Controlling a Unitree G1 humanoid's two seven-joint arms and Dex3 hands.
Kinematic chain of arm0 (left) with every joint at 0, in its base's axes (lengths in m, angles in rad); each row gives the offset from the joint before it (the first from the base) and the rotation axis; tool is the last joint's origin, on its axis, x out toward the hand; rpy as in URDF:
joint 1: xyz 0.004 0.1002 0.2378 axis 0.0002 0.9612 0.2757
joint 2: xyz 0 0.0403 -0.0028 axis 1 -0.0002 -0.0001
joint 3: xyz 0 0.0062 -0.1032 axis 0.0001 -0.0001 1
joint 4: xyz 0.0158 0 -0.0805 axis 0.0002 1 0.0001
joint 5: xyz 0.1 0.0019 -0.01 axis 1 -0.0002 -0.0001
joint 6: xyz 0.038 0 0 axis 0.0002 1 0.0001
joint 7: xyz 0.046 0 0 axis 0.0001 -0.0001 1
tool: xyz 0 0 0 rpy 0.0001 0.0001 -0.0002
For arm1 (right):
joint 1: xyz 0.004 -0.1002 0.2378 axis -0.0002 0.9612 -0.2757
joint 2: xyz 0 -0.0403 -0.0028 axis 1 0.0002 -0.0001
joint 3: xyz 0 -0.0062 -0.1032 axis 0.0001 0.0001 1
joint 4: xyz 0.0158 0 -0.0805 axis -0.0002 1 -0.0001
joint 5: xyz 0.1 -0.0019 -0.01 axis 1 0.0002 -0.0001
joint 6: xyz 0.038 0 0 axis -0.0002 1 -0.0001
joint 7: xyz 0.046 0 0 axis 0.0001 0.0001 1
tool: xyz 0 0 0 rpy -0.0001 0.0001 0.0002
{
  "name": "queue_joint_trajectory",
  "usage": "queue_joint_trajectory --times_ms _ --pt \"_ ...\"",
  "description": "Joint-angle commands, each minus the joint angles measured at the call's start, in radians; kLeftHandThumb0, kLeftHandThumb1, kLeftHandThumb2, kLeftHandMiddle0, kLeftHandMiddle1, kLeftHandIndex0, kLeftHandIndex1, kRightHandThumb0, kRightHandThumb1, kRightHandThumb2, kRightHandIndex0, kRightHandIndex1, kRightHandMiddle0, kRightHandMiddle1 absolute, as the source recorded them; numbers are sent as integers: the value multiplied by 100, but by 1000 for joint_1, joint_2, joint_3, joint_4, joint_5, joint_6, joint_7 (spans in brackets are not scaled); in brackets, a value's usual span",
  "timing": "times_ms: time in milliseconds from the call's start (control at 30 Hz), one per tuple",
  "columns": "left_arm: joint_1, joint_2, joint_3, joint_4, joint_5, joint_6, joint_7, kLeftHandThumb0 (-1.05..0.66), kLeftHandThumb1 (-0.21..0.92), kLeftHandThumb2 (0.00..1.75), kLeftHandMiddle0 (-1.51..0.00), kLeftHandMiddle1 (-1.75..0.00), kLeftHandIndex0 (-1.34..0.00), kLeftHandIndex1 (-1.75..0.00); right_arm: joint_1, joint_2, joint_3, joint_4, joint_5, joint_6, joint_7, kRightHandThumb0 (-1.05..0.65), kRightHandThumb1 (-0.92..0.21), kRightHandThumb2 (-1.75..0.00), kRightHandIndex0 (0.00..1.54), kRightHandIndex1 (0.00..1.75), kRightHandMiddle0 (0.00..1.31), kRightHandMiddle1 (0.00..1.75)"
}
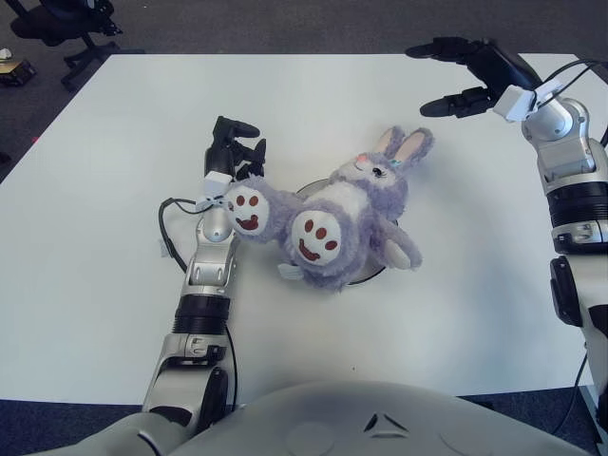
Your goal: Put the doll into the plate.
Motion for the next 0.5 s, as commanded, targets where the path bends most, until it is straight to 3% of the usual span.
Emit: queue_joint_trajectory --times_ms 0,233,467 --pt "-6 7 4 9 -1 -1 -6 -35 92 47 -60 -169 -24 -170 -1 32 -34 -26 46 74 -20 -53 -92 -13 68 3 63 12" --pt "-3 10 6 9 -3 -2 -10 -35 92 48 -60 -170 -24 -171 21 40 -43 5 40 135 -63 -51 -92 -9 71 3 67 13" --pt "-6 15 8 14 -9 -1 -13 -35 92 48 -60 -170 -24 -171 22 40 -33 119 30 111 -113 -45 -92 -7 76 4 68 14"
